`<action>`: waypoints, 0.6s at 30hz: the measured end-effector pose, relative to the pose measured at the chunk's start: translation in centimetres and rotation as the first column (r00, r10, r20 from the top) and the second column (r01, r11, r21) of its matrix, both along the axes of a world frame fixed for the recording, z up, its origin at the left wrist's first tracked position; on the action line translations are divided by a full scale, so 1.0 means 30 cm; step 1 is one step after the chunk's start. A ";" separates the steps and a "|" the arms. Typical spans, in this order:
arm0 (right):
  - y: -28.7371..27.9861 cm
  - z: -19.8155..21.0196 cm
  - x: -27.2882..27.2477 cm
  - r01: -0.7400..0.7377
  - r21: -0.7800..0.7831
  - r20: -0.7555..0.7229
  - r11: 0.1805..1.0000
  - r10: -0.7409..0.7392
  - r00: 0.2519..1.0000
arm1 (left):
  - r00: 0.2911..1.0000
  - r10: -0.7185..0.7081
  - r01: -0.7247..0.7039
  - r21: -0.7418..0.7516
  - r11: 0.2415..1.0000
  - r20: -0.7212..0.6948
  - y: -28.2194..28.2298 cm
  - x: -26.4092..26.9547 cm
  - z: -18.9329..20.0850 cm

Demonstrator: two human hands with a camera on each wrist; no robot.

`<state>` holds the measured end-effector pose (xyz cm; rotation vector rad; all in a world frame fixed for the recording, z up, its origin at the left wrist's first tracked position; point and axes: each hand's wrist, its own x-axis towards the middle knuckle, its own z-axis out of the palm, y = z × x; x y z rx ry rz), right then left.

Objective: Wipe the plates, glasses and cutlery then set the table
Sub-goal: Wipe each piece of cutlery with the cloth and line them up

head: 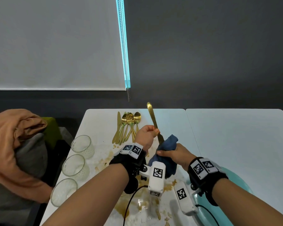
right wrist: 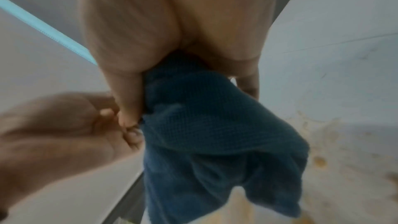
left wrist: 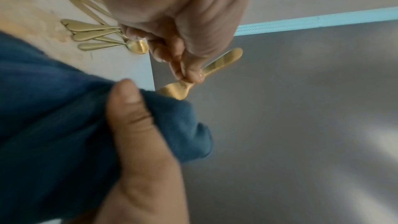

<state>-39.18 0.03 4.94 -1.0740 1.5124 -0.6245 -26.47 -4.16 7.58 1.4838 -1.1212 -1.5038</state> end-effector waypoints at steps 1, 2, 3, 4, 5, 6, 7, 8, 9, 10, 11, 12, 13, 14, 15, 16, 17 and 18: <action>0.005 -0.003 -0.004 -0.004 0.006 -0.017 1.000 0.004 1.000 | 1.000 0.010 -0.010 0.002 1.000 0.020 -0.003 -0.001 -0.002; 0.005 -0.005 -0.008 -0.008 0.006 -0.034 1.000 0.009 0.999 | 0.999 0.000 0.000 0.003 1.000 0.054 -0.005 0.000 0.001; 0.002 -0.004 -0.015 -0.019 0.005 -0.062 1.000 0.019 0.998 | 0.996 -0.022 0.021 0.010 1.000 0.088 -0.007 0.004 0.006; -0.005 -0.001 -0.025 -0.040 0.007 -0.104 0.999 0.040 0.994 | 0.990 -0.060 0.057 0.029 0.998 0.128 -0.009 0.013 0.009; -0.012 0.005 -0.040 -0.064 0.015 -0.155 0.998 0.065 0.986 | 0.980 -0.100 0.092 0.054 0.994 0.172 -0.016 0.025 0.011; -0.019 0.012 -0.057 -0.088 0.031 -0.205 0.996 0.093 0.974 | 0.960 -0.127 0.115 0.063 0.991 0.251 -0.024 0.043 0.011; -0.024 0.022 -0.079 -0.113 0.048 -0.256 0.992 0.122 0.959 | 0.914 -0.137 0.132 0.039 0.990 0.383 -0.034 0.066 0.010; -0.029 0.033 -0.100 -0.143 0.071 -0.314 0.987 0.158 0.936 | 0.830 -0.124 0.158 -0.015 0.987 0.544 -0.043 0.091 0.015; -0.033 0.043 -0.120 -0.184 0.096 -0.379 0.978 0.207 0.902 | 0.719 -0.095 0.210 -0.085 0.974 0.689 -0.049 0.113 0.020; -0.035 0.052 -0.134 -0.228 0.127 -0.441 0.965 0.261 0.859 | 0.599 -0.067 0.301 -0.146 0.942 0.798 -0.050 0.129 0.028; -0.038 0.061 -0.144 -0.272 0.154 -0.495 0.950 0.312 0.811 | 0.477 -0.050 0.419 -0.177 0.891 0.877 -0.054 0.141 0.030; -0.041 0.071 -0.148 -0.310 0.180 -0.535 0.933 0.358 0.766 | 0.350 -0.029 0.539 -0.176 0.824 0.936 -0.059 0.149 0.033; -0.044 0.082 -0.148 -0.346 0.202 -0.565 0.916 0.398 0.723 | 0.231 -0.009 0.637 -0.144 0.757 0.973 -0.065 0.153 0.029; -0.047 0.091 -0.147 -0.373 0.219 -0.586 0.902 0.427 0.688 | 0.135 0.009 0.702 -0.102 0.705 0.991 -0.069 0.157 0.022; -0.050 0.101 -0.145 -0.393 0.229 -0.603 0.891 0.446 0.661 | 0.070 0.017 0.734 -0.063 0.677 0.997 -0.073 0.161 0.016; -0.054 0.111 -0.145 -0.404 0.231 -0.615 0.885 0.454 0.644 | 0.032 0.014 0.745 -0.033 0.666 0.999 -0.073 0.166 0.010; -0.057 0.121 -0.147 -0.408 0.226 -0.626 0.885 0.453 0.635 | 0.011 0.013 0.752 -0.017 0.659 1.000 -0.073 0.171 0.005; -0.061 0.132 -0.151 -0.406 0.221 -0.635 0.887 0.447 0.630 | -0.004 0.010 0.757 -0.003 0.654 1.000 -0.071 0.174 0.002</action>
